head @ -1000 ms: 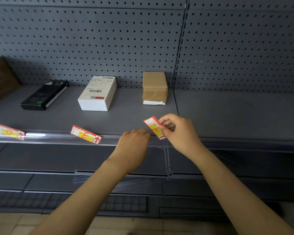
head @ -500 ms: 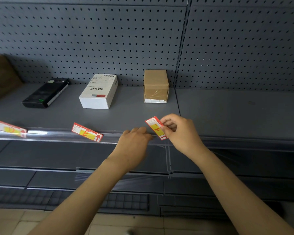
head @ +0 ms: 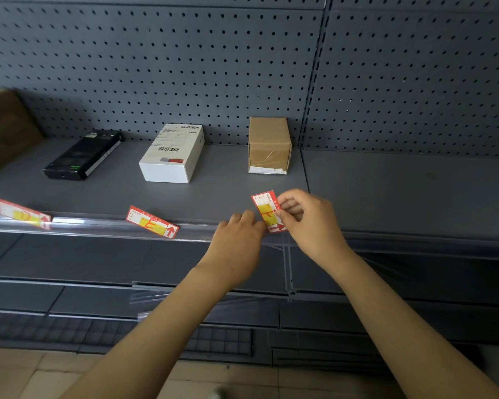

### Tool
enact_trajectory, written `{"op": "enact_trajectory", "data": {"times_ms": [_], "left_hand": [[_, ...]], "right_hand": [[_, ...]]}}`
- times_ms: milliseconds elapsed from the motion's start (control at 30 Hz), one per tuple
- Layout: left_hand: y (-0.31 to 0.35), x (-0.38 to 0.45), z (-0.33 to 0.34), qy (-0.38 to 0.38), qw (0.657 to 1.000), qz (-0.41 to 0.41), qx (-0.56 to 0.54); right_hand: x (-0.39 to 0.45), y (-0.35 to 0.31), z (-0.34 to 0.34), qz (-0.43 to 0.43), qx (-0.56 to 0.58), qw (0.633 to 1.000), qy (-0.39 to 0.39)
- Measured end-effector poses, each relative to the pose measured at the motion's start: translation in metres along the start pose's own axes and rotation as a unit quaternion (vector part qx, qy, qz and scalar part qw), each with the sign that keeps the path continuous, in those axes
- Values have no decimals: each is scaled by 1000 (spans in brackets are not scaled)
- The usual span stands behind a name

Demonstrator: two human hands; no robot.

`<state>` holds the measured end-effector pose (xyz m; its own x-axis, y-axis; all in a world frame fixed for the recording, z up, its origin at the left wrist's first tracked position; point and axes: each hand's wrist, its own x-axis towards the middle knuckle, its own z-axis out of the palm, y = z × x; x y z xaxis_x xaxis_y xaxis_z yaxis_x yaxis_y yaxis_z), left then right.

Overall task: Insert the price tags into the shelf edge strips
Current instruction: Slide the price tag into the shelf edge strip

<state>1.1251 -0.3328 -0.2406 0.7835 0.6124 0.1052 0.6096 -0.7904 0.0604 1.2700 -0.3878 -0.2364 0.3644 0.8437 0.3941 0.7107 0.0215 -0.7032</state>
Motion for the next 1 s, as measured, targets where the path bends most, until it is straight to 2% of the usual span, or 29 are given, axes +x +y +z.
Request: {"op": "enact_trajectory", "data": {"times_ms": [100,467,733,1000], "left_hand": [[-2,-2,-2,-10,1000,0,-11],[-2,-7,-4,-15,1000,7,19],[-4,-10,-9,-13,999,28,28],[-12,-8,-24,-4,1000,13,9]], "right_hand": [[0,1,0,-19,-33,999,-3],[-1,-8,3,-54,-158,981,-98],[-3,-9,1,-43,-169,979,-104],[-9,-10,-6,-21,-207,973,-100]]}}
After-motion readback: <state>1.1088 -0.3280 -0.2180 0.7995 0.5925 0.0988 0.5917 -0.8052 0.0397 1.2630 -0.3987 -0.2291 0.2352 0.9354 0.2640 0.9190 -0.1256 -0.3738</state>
